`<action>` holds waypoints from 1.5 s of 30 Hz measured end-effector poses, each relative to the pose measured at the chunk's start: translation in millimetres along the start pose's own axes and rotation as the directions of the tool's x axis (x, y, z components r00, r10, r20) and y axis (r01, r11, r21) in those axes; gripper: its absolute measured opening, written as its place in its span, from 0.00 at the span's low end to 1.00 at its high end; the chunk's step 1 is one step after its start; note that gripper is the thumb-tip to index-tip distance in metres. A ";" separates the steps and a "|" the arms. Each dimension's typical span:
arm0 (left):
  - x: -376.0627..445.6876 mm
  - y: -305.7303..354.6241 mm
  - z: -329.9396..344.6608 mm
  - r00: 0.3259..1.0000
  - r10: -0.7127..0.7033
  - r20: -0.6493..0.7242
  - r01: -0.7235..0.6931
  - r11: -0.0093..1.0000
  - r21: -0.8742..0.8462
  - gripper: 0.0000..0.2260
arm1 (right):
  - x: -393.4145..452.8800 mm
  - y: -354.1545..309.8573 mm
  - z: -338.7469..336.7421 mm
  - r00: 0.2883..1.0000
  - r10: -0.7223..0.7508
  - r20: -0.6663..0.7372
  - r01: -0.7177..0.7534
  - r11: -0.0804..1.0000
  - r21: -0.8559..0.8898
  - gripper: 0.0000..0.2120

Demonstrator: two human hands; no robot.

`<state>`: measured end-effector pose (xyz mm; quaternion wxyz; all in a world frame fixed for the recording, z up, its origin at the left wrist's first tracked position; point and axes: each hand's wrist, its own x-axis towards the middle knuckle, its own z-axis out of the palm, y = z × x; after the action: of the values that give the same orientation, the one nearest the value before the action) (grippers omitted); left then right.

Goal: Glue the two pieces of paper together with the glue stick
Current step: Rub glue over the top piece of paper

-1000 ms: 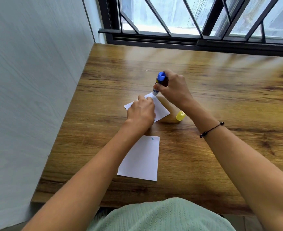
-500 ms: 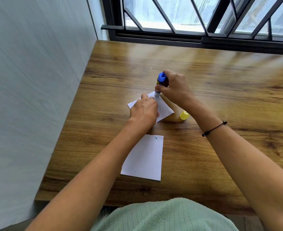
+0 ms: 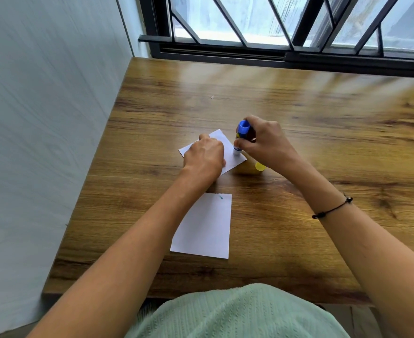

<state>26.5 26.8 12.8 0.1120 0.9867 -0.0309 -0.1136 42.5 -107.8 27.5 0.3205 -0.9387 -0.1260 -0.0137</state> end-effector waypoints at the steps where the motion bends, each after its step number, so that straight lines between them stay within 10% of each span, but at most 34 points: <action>1: 0.4 0.1 -0.4 1.000 -0.002 -0.004 0.002 1.000 0.006 0.19 | -2.5 0.5 -1.1 1.000 -0.002 -0.002 0.002 1.000 0.003 0.11; 19: -2.4 -12.3 2.1 0.967 0.001 -0.256 0.010 0.999 0.044 0.14 | 7.0 -8.1 -8.1 0.998 -0.024 -0.059 0.025 1.000 0.016 0.12; 25: -5.1 -27.5 2.0 0.999 0.032 0.003 -0.032 0.995 -0.098 0.22 | 15.5 -9.1 1.0 0.994 -0.005 -0.105 0.006 1.000 0.004 0.11; 45: -11.4 -16.1 6.1 1.000 -0.013 -0.015 0.011 0.986 -0.165 0.17 | 30.5 -13.6 19.7 0.996 0.028 -0.085 -0.029 1.000 -0.009 0.12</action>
<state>14.6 42.1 5.8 0.1927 0.9751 -0.0147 -0.1087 67.5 -78.6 23.3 0.3208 -0.9407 -0.0987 -0.0498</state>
